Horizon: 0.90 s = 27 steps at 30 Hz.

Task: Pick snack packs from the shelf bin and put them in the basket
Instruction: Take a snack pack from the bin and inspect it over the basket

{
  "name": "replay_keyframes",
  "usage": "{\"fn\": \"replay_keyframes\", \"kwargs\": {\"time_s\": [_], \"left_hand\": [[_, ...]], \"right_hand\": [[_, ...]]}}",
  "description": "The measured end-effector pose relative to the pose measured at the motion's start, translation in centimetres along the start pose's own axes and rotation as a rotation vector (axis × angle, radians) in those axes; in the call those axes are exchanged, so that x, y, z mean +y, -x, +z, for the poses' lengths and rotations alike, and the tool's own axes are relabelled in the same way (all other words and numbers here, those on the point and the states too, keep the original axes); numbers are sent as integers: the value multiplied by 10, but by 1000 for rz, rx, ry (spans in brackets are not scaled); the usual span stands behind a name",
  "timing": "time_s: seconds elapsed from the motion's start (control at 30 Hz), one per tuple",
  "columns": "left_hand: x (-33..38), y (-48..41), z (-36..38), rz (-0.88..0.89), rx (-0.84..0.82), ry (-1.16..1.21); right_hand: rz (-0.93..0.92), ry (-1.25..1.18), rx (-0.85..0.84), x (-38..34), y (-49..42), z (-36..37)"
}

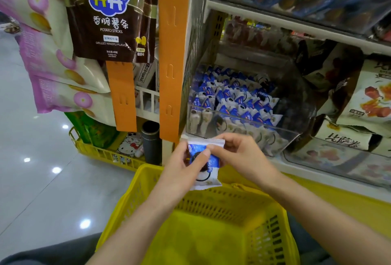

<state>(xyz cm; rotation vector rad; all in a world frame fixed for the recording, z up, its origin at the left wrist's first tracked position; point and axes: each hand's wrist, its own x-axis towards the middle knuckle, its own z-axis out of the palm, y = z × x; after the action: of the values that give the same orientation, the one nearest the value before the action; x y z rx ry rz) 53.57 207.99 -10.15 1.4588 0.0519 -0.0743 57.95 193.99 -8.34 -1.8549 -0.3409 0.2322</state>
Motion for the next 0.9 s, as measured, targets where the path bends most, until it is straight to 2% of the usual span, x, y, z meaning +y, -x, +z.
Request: {"fn": "replay_keyframes", "kwargs": {"time_s": [0.2,0.27,0.37,0.47,0.53,0.6,0.73,0.8,0.9], "left_hand": [[-10,-6,4,3,99,-89],[-12,-8,6,-29,105,-68],[-16,-10,8,-103,88,-6],[-17,-11,9,-139,68,19],[-17,-12,9,-152,48,43],[-17,-12,8,-165,28,43],[-18,-11,8,-161,94,88],[-17,-12,6,-119,163,89],[-17,-15,0,-55,272,94]], "right_hand": [[-10,-31,-25,16,8,3],[-101,133,21,18,10,1],[-289,506,70,21,11,-4],[-334,584,82,22,12,-6],[-289,509,133,24,13,-5],[-147,337,213,25,10,-6],[177,-191,326,23,5,-14],[274,-402,306,22,7,-15],[361,-405,132,24,12,-15]]}}
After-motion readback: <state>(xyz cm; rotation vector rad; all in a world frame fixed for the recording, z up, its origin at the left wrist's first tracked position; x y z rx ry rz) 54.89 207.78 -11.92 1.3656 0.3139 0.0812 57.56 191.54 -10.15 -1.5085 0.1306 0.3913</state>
